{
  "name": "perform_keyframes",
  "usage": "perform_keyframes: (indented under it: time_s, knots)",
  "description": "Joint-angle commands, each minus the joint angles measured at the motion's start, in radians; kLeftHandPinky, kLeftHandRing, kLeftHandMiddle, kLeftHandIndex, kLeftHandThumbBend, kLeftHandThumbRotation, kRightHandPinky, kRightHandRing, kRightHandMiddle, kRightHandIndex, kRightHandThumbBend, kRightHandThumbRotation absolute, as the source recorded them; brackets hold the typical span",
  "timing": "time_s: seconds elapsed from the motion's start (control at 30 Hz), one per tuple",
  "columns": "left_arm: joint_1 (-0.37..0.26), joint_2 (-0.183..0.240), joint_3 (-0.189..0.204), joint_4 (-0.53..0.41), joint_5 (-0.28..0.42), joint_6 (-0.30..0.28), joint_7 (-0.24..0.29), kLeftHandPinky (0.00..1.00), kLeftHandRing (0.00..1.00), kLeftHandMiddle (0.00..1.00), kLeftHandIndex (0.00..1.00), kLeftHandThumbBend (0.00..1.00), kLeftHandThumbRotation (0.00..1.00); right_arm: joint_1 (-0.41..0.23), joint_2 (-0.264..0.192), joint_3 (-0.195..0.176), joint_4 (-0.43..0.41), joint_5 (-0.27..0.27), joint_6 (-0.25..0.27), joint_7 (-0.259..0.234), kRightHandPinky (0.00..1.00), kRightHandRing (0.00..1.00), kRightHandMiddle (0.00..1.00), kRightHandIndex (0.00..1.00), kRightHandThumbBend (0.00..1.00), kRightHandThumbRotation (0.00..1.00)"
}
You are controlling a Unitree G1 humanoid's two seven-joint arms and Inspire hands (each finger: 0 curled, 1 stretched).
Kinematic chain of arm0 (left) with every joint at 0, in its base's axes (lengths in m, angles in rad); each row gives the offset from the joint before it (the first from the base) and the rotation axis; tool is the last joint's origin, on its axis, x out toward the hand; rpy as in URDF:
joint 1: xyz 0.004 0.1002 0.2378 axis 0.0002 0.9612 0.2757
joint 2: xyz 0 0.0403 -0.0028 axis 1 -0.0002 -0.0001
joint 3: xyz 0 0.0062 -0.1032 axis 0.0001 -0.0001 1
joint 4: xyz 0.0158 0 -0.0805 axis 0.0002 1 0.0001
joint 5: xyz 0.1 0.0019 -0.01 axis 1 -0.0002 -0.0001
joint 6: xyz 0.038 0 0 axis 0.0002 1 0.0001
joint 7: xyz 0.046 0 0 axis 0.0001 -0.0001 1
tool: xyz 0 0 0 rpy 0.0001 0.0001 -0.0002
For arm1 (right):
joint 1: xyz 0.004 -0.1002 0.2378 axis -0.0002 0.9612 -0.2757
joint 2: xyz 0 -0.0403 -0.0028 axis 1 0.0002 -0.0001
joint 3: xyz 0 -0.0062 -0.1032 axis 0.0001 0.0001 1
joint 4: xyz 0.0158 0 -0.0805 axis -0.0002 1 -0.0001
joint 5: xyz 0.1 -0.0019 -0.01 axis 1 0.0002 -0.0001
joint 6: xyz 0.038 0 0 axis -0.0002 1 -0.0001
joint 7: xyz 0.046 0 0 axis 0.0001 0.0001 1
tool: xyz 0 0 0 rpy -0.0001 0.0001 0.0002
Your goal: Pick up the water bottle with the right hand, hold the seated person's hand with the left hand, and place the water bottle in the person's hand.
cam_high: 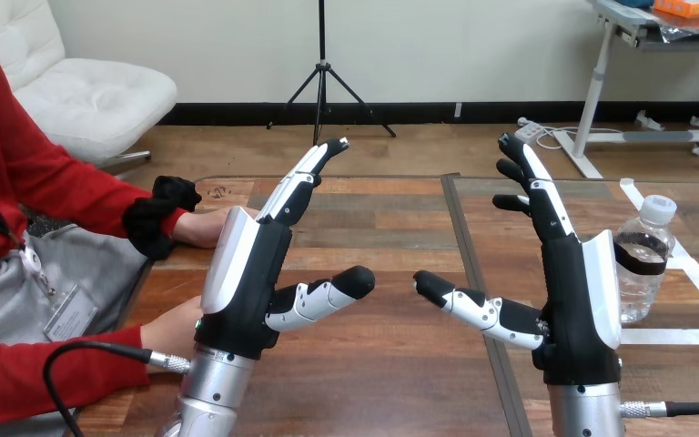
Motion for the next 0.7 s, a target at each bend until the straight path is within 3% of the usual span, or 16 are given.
perform_keyframes:
  time_s: [0.0,0.67]
  knots:
    - [-0.058,0.007,0.006,0.003,-0.016,-0.019,-0.001,0.84,0.92,0.92,0.91,1.00,1.00,-0.030,0.003,-0.013,-0.044,0.006,-0.003,-0.007,0.73,0.87,0.92,0.91,1.00,0.47]
    - [-0.063,0.024,0.009,0.020,-0.009,-0.052,-0.005,0.85,0.91,0.92,0.91,1.00,1.00,-0.024,0.013,-0.016,-0.051,0.020,0.007,0.007,0.72,0.85,0.91,0.90,1.00,0.47]
